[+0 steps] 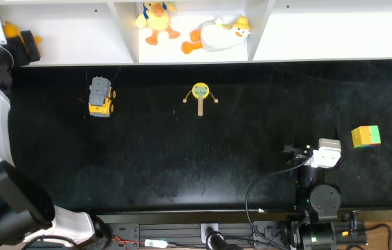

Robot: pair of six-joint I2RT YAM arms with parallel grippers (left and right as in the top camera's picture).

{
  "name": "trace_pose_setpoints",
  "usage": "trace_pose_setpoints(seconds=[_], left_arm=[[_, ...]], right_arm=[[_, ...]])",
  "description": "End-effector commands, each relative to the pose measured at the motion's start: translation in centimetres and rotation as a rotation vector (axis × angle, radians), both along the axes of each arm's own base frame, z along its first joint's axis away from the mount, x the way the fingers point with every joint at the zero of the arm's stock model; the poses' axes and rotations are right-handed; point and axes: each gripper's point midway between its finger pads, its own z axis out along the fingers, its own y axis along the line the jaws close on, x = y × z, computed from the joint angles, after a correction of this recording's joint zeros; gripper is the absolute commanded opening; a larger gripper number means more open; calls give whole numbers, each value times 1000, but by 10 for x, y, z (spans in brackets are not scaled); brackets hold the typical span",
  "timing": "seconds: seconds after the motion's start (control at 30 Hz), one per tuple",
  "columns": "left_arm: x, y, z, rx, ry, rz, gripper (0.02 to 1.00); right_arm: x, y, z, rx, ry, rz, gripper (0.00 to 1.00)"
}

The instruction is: Store Toys

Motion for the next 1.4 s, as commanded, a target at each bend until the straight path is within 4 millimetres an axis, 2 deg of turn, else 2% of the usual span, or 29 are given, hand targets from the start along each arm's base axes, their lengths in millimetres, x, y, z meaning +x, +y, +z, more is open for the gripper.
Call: trace_pose_setpoints(seconds=[0.03,0.27,0.4,0.5,0.63,0.7,0.77,0.87,0.97,1.03,1.17,1.4], left_arm=[[0,-6,26,14,-45,-15,996],[-30,-15,26,-7,27,1,998],[-58,-19,32,22,30,38,996],[-86,-28,31,33,28,54,998],[-128,-48,4,-37,37,95,998],[-148,-60,-21,-102,55,126,996],[-161,-87,-53,-166,101,73,998],[-163,-124,-82,-198,175,-33,998],[-153,-161,-96,-183,226,-150,1000],[-146,-176,-103,-150,248,-189,993],[-133,-189,-115,-108,286,-222,974],[-111,-187,-129,-81,273,-224,936]], right_arm=[[0,0,-4,7,0,3,996],[0,0,-4,7,0,3,993],[0,0,-4,7,0,3,993],[0,0,-4,7,0,3,996],[0,0,-4,7,0,3,996],[0,0,-4,7,0,3,996],[0,0,-4,7,0,3,996],[0,0,-4,7,0,3,996],[0,0,-4,7,0,3,996],[0,0,-4,7,0,3,993],[0,0,-4,7,0,3,996],[0,0,-4,7,0,3,993]])
